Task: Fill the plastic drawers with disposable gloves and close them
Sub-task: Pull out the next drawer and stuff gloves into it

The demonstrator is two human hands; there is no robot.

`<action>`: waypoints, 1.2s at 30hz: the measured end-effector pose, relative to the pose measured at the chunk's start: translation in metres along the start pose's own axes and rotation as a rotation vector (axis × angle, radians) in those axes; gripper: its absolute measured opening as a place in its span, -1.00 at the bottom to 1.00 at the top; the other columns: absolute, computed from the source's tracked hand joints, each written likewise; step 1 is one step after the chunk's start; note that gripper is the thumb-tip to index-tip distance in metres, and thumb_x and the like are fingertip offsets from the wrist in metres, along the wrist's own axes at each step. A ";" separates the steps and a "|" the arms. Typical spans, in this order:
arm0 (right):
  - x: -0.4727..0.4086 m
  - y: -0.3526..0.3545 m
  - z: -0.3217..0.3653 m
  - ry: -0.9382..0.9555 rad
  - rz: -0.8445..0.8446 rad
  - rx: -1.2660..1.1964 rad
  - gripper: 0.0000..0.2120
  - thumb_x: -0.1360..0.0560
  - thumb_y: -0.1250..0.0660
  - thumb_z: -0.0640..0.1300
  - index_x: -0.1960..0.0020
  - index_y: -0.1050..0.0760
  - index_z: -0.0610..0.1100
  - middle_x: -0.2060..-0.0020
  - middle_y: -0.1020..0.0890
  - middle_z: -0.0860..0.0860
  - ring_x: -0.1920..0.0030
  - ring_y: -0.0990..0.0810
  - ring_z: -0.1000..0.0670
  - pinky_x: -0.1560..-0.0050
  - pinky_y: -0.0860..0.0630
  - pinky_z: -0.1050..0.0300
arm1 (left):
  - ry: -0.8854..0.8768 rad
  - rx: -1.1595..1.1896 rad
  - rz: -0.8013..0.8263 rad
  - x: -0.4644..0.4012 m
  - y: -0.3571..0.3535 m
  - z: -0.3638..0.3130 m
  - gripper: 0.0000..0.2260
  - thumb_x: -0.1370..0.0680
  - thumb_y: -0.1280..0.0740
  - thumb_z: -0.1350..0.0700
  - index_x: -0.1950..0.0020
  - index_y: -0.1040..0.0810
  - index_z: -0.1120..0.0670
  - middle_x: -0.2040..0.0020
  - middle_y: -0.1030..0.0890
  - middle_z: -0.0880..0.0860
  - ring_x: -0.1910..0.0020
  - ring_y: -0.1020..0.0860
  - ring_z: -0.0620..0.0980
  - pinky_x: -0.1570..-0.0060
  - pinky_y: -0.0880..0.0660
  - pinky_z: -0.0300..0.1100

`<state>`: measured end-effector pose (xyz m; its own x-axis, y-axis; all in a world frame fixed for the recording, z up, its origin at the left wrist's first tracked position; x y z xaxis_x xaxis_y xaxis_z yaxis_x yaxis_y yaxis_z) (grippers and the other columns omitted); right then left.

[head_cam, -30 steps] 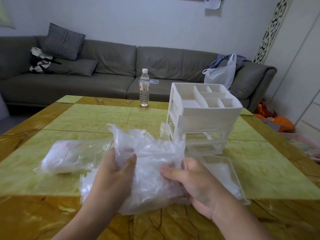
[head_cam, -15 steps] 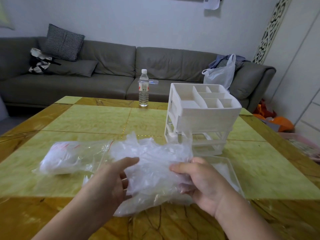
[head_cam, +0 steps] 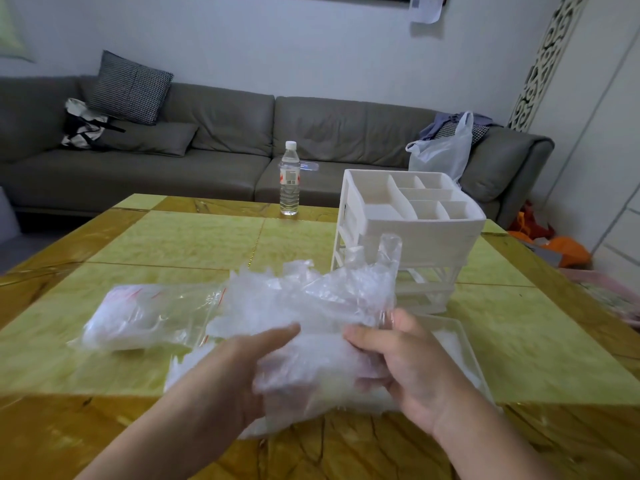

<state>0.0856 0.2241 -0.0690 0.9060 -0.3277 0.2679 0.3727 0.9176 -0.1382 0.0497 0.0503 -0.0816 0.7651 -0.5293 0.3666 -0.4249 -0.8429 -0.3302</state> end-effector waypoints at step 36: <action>-0.011 0.018 0.010 0.161 0.010 0.229 -0.80 -0.51 -0.57 -0.03 -0.03 -0.73 -0.15 0.07 -0.79 -0.11 0.04 -0.78 -0.14 -0.09 -0.68 -0.16 | -0.284 -0.132 0.021 0.008 -0.016 -0.020 -0.68 -0.52 -0.45 0.31 -0.18 -0.71 -0.03 0.22 -0.67 0.21 0.40 -0.57 0.05 0.43 -0.48 -0.29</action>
<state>0.0799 0.2462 -0.0650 0.9364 -0.3333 0.1096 0.3254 0.9419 0.0839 0.0532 0.0574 -0.0561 0.8519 -0.5145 0.0976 -0.4871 -0.8470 -0.2128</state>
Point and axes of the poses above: each hand's wrist, its own x-axis away from the middle knuckle, its own y-axis out of the back of the hand, z = x × y, the point moved 10 cm from there along -x, towards the middle knuckle
